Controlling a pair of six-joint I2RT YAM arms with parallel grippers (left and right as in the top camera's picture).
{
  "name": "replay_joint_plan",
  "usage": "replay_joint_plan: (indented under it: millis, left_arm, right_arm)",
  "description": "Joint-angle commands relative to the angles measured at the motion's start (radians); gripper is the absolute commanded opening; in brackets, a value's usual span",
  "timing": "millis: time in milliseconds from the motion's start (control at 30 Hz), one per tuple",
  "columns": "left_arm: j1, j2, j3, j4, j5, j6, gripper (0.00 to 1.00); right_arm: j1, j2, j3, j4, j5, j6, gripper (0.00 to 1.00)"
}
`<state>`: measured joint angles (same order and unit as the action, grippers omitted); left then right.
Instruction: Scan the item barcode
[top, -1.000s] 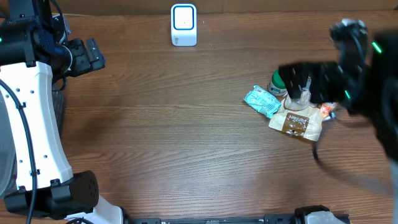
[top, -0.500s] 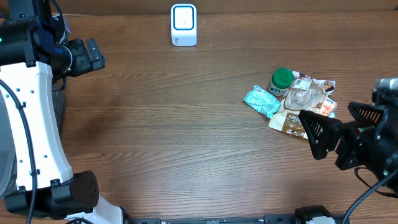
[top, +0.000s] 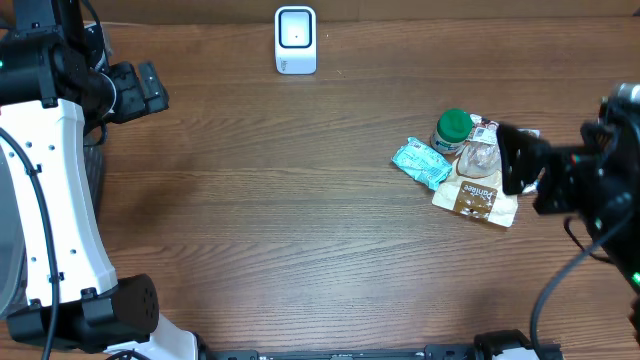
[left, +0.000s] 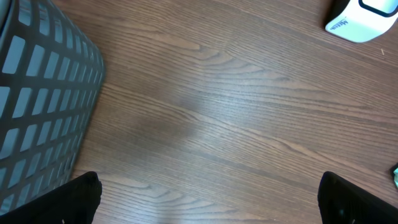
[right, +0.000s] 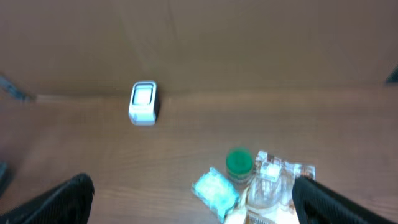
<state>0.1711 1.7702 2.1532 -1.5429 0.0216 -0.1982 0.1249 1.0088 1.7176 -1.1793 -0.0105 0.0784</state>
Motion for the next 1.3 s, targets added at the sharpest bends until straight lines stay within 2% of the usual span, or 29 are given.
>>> replay_joint_plan:
  millis: [0, 167, 433, 633, 767, 1033, 1167, 1267]
  left_arm:
    - [-0.002, 0.003, 0.009, -0.001, -0.003, 0.022, 1.00]
    - [-0.002, 0.003, 0.009, -0.001, -0.003, 0.022, 0.99]
    - [-0.002, 0.003, 0.009, -0.001, -0.003, 0.022, 1.00]
    - [-0.002, 0.003, 0.009, -0.001, -0.003, 0.022, 1.00]
    - [-0.002, 0.003, 0.009, -0.001, -0.003, 0.022, 1.00]
    - [-0.002, 0.003, 0.009, -0.001, -0.003, 0.022, 1.00]
    - [-0.002, 0.003, 0.009, 0.000, -0.003, 0.022, 1.00]
    - [-0.002, 0.003, 0.009, -0.001, -0.003, 0.022, 1.00]
  right_arm:
    - [-0.004, -0.066, -0.158, 0.155, 0.039, -0.002, 1.00]
    - [-0.010, -0.198, -0.505, 0.514, 0.017, -0.002, 1.00]
    - [-0.010, -0.457, -1.021, 0.929, -0.070, -0.001, 1.00]
    - [-0.010, -0.633, -1.338, 1.188, -0.096, 0.000, 1.00]
    - [-0.010, -0.737, -1.473, 1.251, -0.100, 0.000, 1.00]
    - [-0.010, -0.927, -1.640, 1.251, -0.100, 0.000, 1.00]
    - [-0.008, -1.008, -1.712, 1.218, -0.106, 0.003, 1.00]
    - [-0.006, -1.006, -1.709, 1.136, -0.111, 0.003, 1.00]
